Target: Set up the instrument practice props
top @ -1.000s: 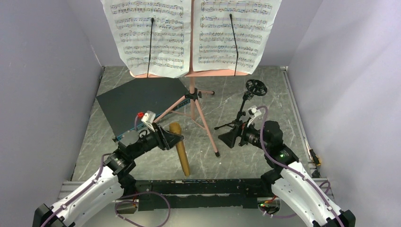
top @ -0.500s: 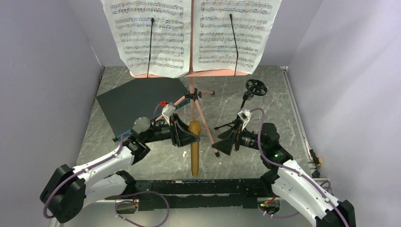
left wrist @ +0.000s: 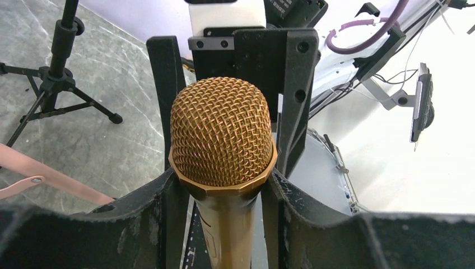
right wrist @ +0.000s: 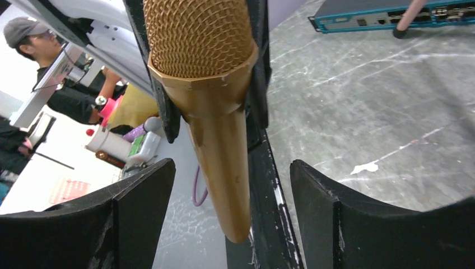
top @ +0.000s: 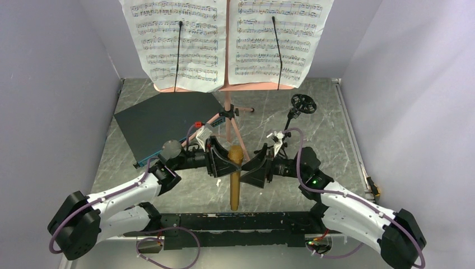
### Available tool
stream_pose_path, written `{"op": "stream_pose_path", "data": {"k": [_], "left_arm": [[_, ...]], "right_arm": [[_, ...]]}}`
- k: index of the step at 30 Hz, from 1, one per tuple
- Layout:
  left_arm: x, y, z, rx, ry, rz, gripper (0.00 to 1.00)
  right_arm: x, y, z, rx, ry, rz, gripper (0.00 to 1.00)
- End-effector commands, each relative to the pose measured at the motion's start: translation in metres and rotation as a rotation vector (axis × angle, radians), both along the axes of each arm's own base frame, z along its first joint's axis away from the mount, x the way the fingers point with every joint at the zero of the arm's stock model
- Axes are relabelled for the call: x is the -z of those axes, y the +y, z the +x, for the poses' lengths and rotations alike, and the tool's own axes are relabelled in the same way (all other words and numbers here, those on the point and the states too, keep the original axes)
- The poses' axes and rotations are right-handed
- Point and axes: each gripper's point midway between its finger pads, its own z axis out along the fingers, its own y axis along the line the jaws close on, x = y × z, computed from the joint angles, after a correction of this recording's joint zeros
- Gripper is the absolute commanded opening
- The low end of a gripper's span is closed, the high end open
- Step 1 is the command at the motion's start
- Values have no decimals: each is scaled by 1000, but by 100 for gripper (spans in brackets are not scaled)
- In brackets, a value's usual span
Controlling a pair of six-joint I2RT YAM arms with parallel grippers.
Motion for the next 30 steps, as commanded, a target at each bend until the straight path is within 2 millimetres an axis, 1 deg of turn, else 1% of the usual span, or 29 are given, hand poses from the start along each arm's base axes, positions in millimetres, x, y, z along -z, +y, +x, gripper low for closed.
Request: {"op": "stream_pose_path", "data": {"k": [1, 6, 14, 16, 18, 23, 24, 25, 26, 27, 30], "left_arm": [[-30, 2, -1, -24, -99, -72, 3], [-31, 2, -2, -21, -101, -75, 2], [-32, 1, -5, -16, -99, -79, 3], [-32, 2, -5, -19, -101, -82, 3], [-32, 2, -5, -21, -102, -76, 3], [-33, 4, -5, -35, -106, -70, 3], [-33, 4, -4, -41, -105, -69, 4], [-34, 5, -4, -47, -106, -68, 8], [-34, 5, -3, -50, -107, -69, 14], [-33, 5, -2, -56, -105, -65, 22], [-32, 6, 1, -75, -91, -54, 51]], "right_arm": [[-37, 13, -7, -34, -83, 120, 78], [-42, 25, -11, -60, -94, 131, 70], [-51, 39, -7, -78, -135, 139, 58], [-52, 43, -6, -88, -139, 135, 51], [-51, 46, -7, -98, -142, 128, 42], [-46, 47, -4, -84, -159, 96, 8], [-45, 46, -2, -72, -166, 85, 2], [-44, 44, -1, -60, -168, 75, 0], [-44, 43, 0, -49, -177, 68, 0], [-43, 42, 2, -35, -181, 61, 0], [-43, 39, 5, -10, -194, 42, 0]]}}
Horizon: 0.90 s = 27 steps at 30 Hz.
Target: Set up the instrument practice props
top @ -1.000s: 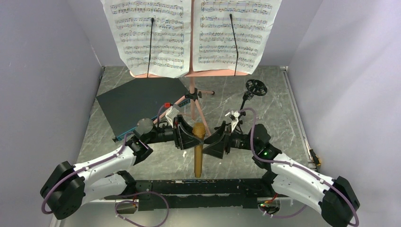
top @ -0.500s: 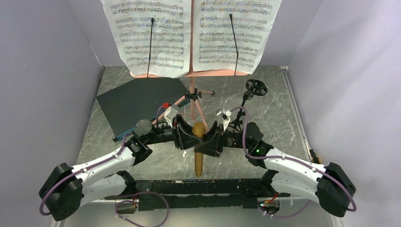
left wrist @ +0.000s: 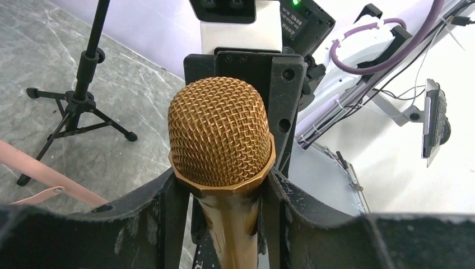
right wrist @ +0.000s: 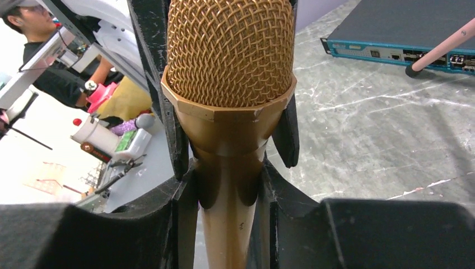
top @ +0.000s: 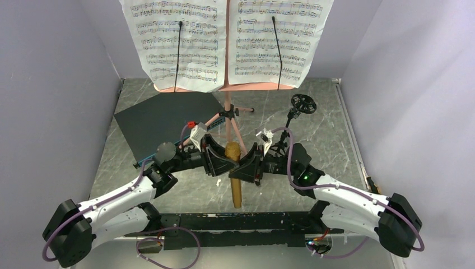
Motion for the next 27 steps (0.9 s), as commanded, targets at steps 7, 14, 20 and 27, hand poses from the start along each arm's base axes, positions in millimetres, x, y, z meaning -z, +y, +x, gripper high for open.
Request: {"op": "stream_pose_path", "data": {"k": [7, 14, 20, 27], "left_arm": [[-5, 0, 9, -71, 29, 54, 93], [-1, 24, 24, -250, 13, 36, 93], [16, 44, 35, -381, 38, 95, 93], [35, 65, 44, -499, 60, 199, 94]], "right_arm": [[-19, -3, 18, 113, -71, -17, 0], [-25, -17, 38, 265, -68, -55, 0], [-35, -35, 54, 404, -64, -111, 0], [-44, -56, 58, 464, -92, -173, 0]]}}
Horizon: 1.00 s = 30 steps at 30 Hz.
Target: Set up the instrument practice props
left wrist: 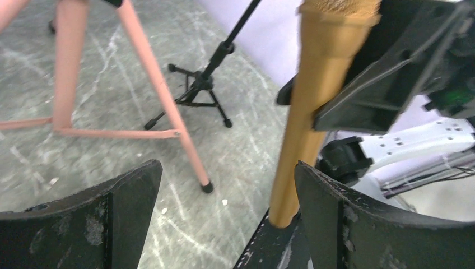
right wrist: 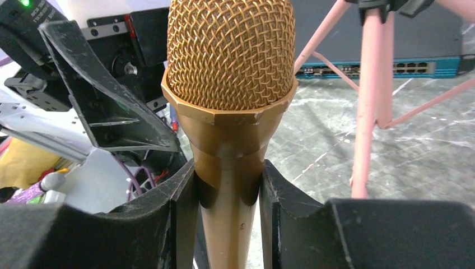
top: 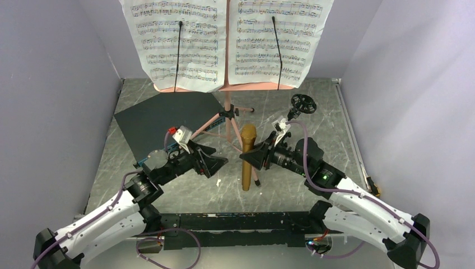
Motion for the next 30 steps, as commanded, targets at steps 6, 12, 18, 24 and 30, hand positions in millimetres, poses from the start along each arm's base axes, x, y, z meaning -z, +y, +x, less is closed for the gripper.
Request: {"op": "stream_pose_path", "data": {"k": [6, 12, 18, 24, 30], "left_arm": [[21, 28, 15, -158, 16, 138, 94], [33, 33, 16, -173, 54, 226, 94], [41, 34, 19, -181, 94, 266, 94], [50, 38, 24, -169, 178, 268, 94], [55, 58, 40, -190, 289, 213, 94]], "right_arm": [[-32, -40, 12, 95, -59, -22, 0], [-51, -65, 19, 99, -44, 49, 0], [-76, -73, 15, 78, -70, 93, 0], [-105, -86, 16, 113, -102, 126, 0], [-123, -97, 23, 162, -111, 126, 0]]}}
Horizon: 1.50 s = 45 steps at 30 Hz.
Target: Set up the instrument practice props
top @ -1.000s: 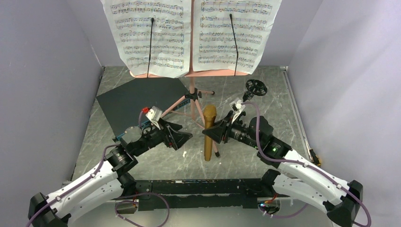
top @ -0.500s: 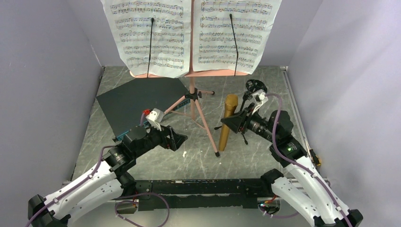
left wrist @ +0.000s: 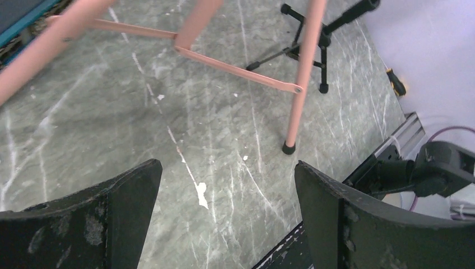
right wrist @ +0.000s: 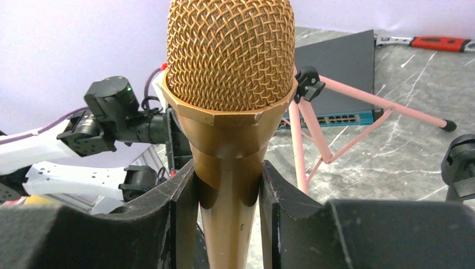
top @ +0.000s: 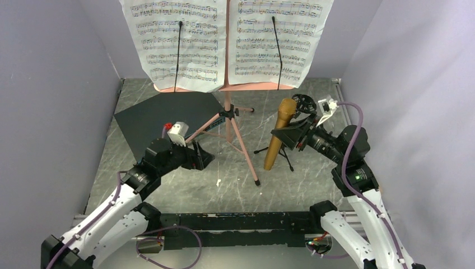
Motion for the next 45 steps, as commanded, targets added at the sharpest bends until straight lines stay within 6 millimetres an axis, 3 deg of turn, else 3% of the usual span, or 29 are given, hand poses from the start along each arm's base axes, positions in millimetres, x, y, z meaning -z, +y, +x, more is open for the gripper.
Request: {"op": "stream_pose_path", "data": {"k": [1, 10, 17, 23, 28, 38, 43, 45], "left_arm": [[-19, 8, 8, 2, 50, -96, 94], [-13, 37, 22, -65, 128, -187, 94], [-29, 50, 25, -75, 116, -286, 94], [-40, 65, 28, -92, 100, -289, 94], [-47, 73, 29, -107, 80, -257, 94], [-55, 78, 31, -102, 68, -204, 94], [-55, 79, 30, -99, 67, -186, 94], [-54, 80, 30, -99, 68, -178, 94]], "right_arm": [[-33, -7, -5, 12, -58, 30, 0], [-33, -33, 9, 174, -27, 17, 0], [-49, -44, 18, 236, -67, -9, 0], [-54, -66, 29, 370, -66, -54, 0], [-72, -78, 34, 441, -98, -44, 0], [-111, -82, 56, 471, -150, 15, 0], [-121, -84, 76, 447, -144, 60, 0], [-122, -94, 86, 447, -137, 97, 0]]}}
